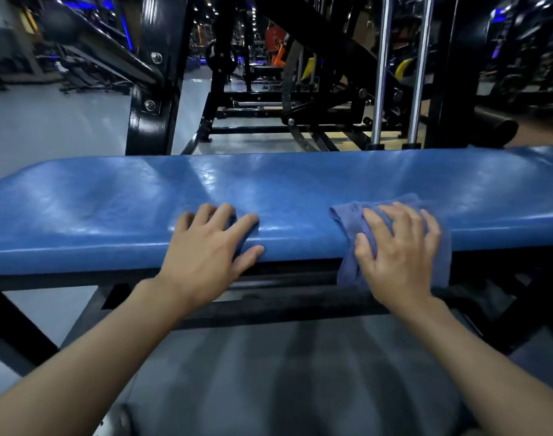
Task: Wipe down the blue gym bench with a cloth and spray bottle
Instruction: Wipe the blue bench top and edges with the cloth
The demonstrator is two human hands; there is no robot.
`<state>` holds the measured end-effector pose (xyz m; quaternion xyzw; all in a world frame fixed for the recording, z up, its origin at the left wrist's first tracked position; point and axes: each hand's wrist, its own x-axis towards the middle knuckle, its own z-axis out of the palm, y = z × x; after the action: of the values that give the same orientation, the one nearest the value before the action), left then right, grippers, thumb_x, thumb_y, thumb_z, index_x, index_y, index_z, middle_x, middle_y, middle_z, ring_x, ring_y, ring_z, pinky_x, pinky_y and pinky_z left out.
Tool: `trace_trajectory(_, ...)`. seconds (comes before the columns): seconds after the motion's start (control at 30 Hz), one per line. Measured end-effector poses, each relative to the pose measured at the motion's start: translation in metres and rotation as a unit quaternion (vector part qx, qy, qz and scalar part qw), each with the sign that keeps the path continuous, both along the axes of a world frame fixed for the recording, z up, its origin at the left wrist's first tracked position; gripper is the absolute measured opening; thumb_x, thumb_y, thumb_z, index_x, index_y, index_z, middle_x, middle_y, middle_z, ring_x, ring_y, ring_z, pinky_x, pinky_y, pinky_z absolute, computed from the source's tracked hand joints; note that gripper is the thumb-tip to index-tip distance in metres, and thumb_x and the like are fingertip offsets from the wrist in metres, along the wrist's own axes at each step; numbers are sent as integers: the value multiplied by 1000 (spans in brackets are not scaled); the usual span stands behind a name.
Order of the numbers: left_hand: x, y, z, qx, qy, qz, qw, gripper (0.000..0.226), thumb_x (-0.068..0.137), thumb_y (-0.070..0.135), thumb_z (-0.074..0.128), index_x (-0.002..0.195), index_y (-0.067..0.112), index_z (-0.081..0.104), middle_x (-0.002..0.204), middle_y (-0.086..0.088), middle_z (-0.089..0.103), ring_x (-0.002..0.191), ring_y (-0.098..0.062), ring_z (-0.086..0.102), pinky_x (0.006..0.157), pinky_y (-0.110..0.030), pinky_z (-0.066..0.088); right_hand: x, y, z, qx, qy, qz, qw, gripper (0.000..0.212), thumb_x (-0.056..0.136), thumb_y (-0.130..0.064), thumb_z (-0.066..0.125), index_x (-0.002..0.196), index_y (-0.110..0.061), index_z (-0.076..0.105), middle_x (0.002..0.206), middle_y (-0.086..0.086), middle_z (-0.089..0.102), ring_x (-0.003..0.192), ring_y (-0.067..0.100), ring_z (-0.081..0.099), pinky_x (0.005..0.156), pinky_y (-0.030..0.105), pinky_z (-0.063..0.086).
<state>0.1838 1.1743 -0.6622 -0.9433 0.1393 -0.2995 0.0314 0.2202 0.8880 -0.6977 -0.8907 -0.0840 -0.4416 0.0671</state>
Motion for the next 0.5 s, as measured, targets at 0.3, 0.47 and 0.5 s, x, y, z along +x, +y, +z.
trace_trajectory(0.3,-7,-12,-1,-9,47,35,998,47,92,55,37,131,34,53,126,1,57,111,-33,51,91,-48,38,-15,58,-2,-30,16,35,999,37,93,-39,47,123,-21,59,124,9,58,124,33,49,110,56,23)
trace_trajectory(0.47,-4,-41,12,-17,80,-38,996,56,86,52,36,135,28,50,142,-2,50,130,-25,45,104,-50,37,-1,-9,4,-46,40,17,998,40,91,-38,44,123,-18,59,123,11,58,123,33,48,111,51,23)
trace_trajectory(0.5,-2,-50,12,-16,87,-52,995,57,86,54,33,134,27,50,141,0,51,130,-24,45,104,-48,37,-1,-21,4,-19,43,-8,999,41,91,-37,43,122,-16,60,123,12,57,124,33,47,111,51,22)
